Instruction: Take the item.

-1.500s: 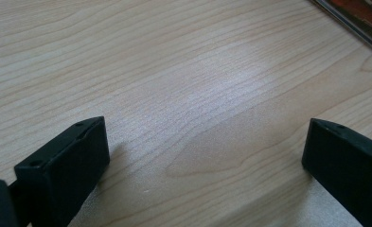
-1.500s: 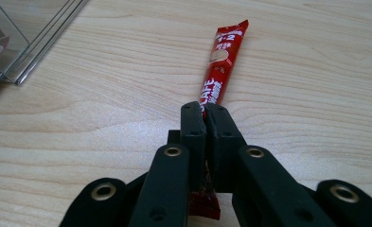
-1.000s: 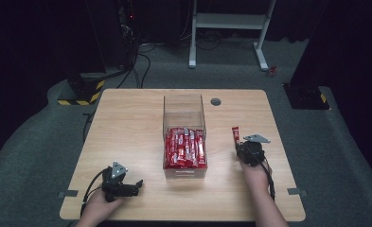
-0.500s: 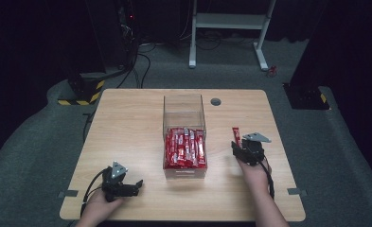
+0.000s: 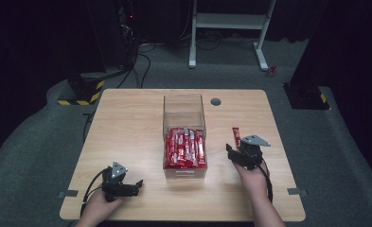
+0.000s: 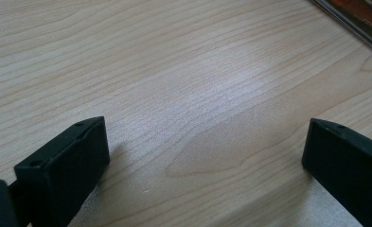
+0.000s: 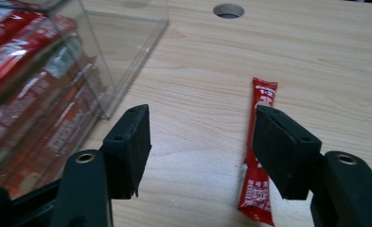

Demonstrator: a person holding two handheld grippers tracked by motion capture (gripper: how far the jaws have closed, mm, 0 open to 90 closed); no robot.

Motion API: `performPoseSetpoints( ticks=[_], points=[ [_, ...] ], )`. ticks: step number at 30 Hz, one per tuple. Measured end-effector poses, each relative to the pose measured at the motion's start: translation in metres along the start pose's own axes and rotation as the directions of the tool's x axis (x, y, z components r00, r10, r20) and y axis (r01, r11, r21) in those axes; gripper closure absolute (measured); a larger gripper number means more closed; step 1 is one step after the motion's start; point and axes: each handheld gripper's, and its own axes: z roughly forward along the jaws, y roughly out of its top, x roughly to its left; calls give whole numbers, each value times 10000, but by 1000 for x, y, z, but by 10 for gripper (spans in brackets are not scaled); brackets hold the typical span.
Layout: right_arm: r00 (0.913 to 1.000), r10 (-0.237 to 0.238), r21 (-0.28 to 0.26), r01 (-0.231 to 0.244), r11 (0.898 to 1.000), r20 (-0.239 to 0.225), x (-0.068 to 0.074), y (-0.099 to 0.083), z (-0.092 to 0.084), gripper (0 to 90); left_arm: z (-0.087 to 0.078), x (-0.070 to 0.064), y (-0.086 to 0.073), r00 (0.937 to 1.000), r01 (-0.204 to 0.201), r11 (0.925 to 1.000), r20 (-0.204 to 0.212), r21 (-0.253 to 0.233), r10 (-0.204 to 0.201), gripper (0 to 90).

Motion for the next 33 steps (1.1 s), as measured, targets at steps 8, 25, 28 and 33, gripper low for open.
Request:
performPoseSetpoints(
  ticks=[8,25,28,33],
  points=[
    [9995,-182,-310,174,9994,-249,16,1,-13,359,0,0,0,10000,-26,10000,-9,2,26,18],
    [9953,-591,-129,582,9982,-764,51,-24,-36,282,0,0,0,10000,-26,10000,-20,-11,26,18],
    [9951,-573,-3,575,9983,-811,53,-30,-36,281,0,0,0,10000,1,10000,-11,-14,-1,18],
    [9938,-588,486,637,9968,-946,62,-48,-32,273,0,0,0,10000,-18,10000,-4,1,18,18]
  ],
)
